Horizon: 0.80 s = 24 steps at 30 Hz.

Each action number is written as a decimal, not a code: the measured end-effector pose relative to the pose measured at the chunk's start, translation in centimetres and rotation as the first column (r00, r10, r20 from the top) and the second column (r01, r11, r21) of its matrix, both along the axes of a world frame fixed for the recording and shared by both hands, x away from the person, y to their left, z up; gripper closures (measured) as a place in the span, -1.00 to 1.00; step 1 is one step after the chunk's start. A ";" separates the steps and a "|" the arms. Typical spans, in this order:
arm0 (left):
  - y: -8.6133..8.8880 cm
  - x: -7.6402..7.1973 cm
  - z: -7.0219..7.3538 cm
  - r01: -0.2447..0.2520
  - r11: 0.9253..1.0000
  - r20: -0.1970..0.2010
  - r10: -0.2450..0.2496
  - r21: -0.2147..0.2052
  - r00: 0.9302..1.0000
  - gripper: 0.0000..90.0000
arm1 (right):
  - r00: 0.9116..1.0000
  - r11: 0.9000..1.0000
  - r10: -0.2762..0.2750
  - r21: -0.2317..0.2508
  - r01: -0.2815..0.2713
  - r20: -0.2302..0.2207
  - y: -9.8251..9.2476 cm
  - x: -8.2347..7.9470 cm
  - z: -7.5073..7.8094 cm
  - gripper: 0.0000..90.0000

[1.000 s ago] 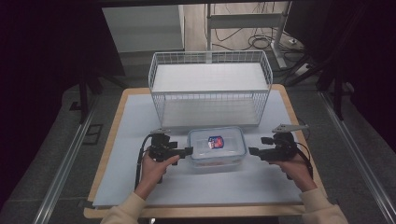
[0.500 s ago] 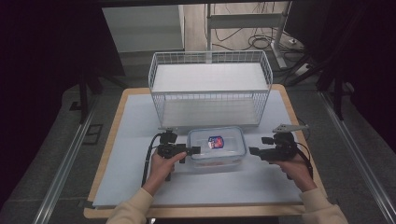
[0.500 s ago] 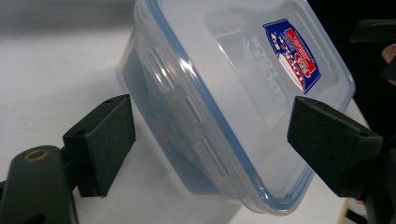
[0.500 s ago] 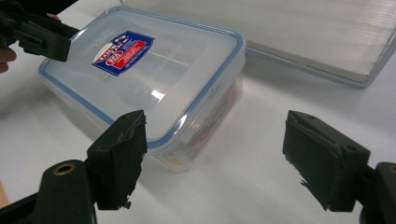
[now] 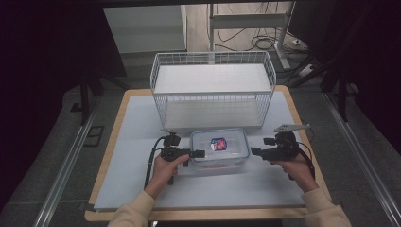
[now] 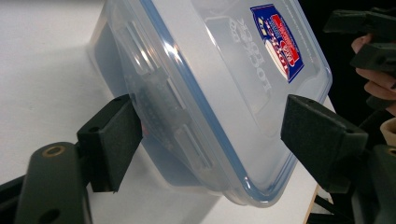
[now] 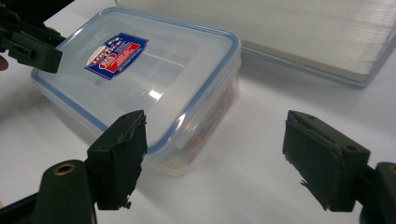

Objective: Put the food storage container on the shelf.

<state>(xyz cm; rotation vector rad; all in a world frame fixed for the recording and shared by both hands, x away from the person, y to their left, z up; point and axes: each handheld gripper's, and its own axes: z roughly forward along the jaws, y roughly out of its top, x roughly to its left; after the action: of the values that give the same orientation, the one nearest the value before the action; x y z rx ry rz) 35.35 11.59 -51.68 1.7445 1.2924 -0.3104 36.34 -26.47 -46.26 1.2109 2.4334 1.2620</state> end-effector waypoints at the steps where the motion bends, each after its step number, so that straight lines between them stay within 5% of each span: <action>1: 0.0 0.0 0.0 0.001 1.000 0.000 -0.001 0.000 1.000 -0.52 | 1.000 1.000 0.001 0.012 -0.001 -0.010 0.1 0.3 0.0 -0.52; 6: 0.0 0.0 0.0 0.003 1.000 0.000 -0.003 0.001 1.000 -0.52 | 0.997 0.999 0.010 0.054 -0.005 -0.083 0.9 2.0 -0.3 -0.57; 7: 0.0 0.0 0.0 0.003 1.000 0.000 -0.003 0.001 1.000 -0.52 | 0.989 0.995 0.022 0.102 -0.007 -0.147 1.3 2.9 -0.6 -0.60; 11: 0.0 0.0 0.0 0.004 1.000 0.003 -0.004 -0.001 1.000 -0.52 | 0.974 0.993 0.046 0.118 -0.020 -0.221 2.1 4.3 -1.7 -0.62; 24: 0.0 0.0 -0.1 0.009 1.000 0.015 -0.009 0.000 1.000 -0.52 | 0.934 0.980 0.106 0.197 -0.039 -0.341 2.8 5.6 -3.7 -0.63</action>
<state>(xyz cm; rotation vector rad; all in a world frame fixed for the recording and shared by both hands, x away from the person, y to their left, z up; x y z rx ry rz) 35.31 11.63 -51.74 1.7497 1.2743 -0.3018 41.90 -23.64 -49.92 1.5261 2.6736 1.4309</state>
